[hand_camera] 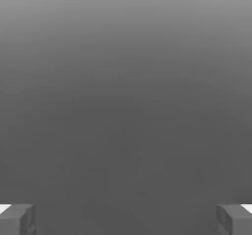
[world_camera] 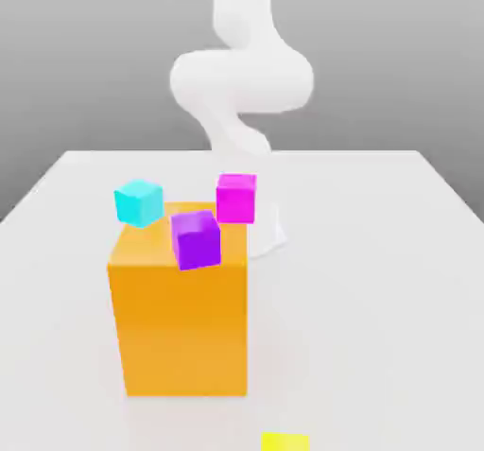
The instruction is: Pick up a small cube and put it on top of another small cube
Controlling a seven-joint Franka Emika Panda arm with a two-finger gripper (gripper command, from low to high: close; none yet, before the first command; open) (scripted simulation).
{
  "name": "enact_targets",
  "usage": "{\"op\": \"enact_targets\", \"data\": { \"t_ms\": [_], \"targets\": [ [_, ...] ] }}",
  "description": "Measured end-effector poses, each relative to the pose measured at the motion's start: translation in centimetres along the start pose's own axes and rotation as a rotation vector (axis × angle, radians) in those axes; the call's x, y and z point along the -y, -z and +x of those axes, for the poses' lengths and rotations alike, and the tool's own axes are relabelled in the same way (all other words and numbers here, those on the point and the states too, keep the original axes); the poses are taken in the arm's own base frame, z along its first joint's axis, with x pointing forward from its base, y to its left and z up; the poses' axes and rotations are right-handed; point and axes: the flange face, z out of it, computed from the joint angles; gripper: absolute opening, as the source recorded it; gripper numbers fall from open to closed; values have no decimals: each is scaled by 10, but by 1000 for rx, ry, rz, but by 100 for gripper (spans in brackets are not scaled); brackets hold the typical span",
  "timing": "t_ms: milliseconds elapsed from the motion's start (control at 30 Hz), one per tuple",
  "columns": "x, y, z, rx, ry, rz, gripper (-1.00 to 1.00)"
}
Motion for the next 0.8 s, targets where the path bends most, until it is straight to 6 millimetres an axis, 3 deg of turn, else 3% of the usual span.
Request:
{"op": "enact_targets", "data": {
  "t_ms": [167, 333, 567, 800],
  "targets": [
    [-2, -93, 2, 159, -270, -73, 0],
    [-11, -182, -13, 257, -525, -198, 0],
    [-39, -297, -53, 281, -859, -420, 0],
    [-87, -390, -98, 157, -1160, -638, 0]
  ]
}}
